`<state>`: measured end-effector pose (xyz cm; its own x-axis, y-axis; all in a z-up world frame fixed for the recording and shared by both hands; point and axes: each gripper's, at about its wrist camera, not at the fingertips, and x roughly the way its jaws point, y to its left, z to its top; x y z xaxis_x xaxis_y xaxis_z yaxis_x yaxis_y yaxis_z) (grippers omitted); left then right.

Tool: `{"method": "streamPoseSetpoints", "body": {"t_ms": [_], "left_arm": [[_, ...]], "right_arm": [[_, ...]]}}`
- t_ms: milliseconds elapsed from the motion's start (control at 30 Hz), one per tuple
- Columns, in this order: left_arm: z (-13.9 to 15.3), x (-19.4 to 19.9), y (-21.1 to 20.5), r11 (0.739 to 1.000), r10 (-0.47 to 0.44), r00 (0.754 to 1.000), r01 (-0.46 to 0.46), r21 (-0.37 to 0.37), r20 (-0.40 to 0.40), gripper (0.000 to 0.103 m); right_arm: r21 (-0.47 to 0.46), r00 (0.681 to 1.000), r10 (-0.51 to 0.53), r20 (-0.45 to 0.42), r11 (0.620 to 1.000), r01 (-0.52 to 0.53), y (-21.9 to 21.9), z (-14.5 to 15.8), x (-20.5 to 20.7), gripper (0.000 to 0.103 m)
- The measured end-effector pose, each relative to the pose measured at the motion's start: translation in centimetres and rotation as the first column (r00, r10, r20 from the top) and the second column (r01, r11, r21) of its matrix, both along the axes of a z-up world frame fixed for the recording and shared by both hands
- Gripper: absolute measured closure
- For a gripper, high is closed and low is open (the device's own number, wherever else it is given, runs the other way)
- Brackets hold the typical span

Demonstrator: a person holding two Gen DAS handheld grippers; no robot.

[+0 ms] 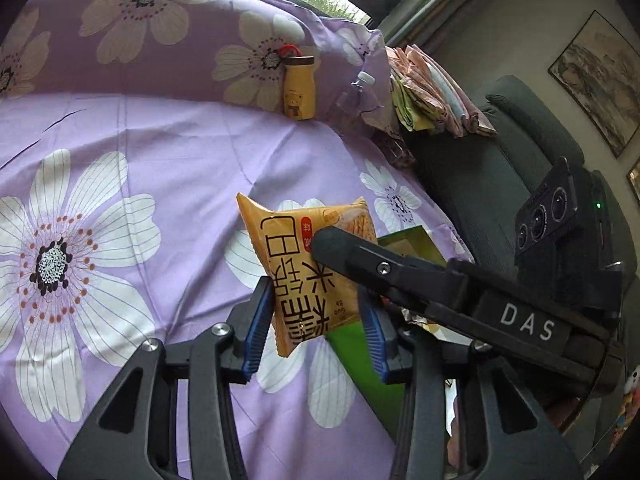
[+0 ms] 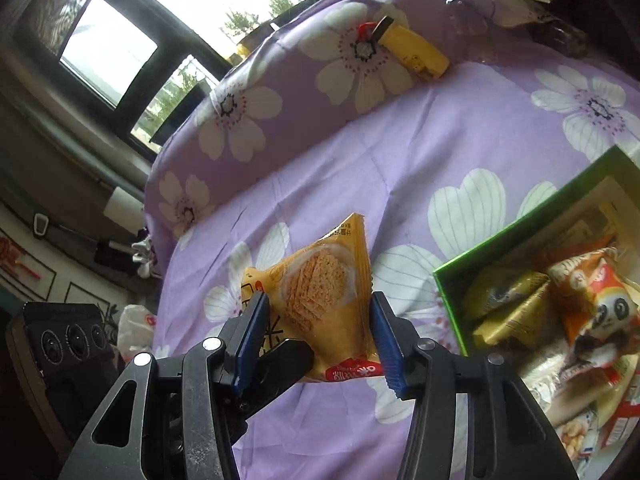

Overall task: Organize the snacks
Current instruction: 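Lower the yellow bag into the box and open the right gripper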

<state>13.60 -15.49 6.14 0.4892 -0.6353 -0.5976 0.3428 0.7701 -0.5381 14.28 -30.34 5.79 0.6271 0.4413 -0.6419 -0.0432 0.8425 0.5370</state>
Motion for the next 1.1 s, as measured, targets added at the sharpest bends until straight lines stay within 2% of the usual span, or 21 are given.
{"method": "streamPoseSetpoints", "body": {"t_ms": [100, 367, 500, 567, 667, 700, 733, 800, 900, 1100], "left_arm": [[0.0, -1.2, -2.4, 0.998, -0.061, 0.998, 0.061, 0.003, 0.007, 0.061], [-0.9, -3.1, -8.1, 0.982, -0.188, 0.982, 0.188, 0.02, -0.02, 0.06], [-1.4, -3.3, -9.7, 0.979, -0.192, 0.981, 0.194, 0.06, -0.036, 0.053], [-1.2, -3.5, -10.2, 0.976, -0.205, 0.979, 0.205, 0.078, -0.014, 0.051], [-1.3, -3.3, -11.0, 0.972, -0.202, 0.979, 0.204, 0.12, -0.027, 0.036], [-1.3, -3.3, -11.1, 0.97, -0.201, 0.979, 0.203, 0.13, -0.031, 0.028], [-1.3, -3.4, -11.2, 0.97, -0.199, 0.98, 0.201, 0.134, -0.027, 0.025], [-1.1, -3.7, -11.3, 0.97, -0.2, 0.98, 0.2, 0.138, -0.012, 0.023], [-0.6, -4.3, -11.4, 0.968, -0.194, 0.981, 0.19, 0.163, 0.007, 0.014], [0.8, -5.7, -11.3, 0.966, -0.208, 0.977, 0.195, 0.172, 0.058, 0.014]], "right_arm": [[-0.01, 0.998, -0.058, 0.028, 0.998, 0.058, -2.1, 0.4, -2.5, 0.05], [0.004, 0.976, -0.216, 0.009, 0.976, 0.216, -7.4, -0.6, -7.3, 0.05], [-0.052, 0.955, -0.296, -0.01, 0.954, 0.295, -9.2, -0.9, -8.2, 0.05], [-0.066, 0.945, -0.328, 0.0, 0.942, 0.328, -10.0, -1.1, -8.5, 0.05], [-0.064, 0.935, -0.353, -0.008, 0.934, 0.352, -11.0, -1.2, -9.0, 0.049], [-0.068, 0.931, -0.366, -0.006, 0.929, 0.364, -11.2, -1.1, -9.2, 0.047], [-0.077, 0.925, -0.38, -0.004, 0.922, 0.379, -11.5, -1.0, -9.5, 0.043], [-0.104, 0.914, -0.405, 0.007, 0.909, 0.404, -11.7, -0.7, -9.9, 0.037], [-0.135, 0.898, -0.44, 0.015, 0.889, 0.438, -12.0, -0.2, -10.6, 0.027], [-0.162, 0.872, -0.49, 0.017, 0.859, 0.486, -12.8, 0.3, -11.9, 0.016]]}}
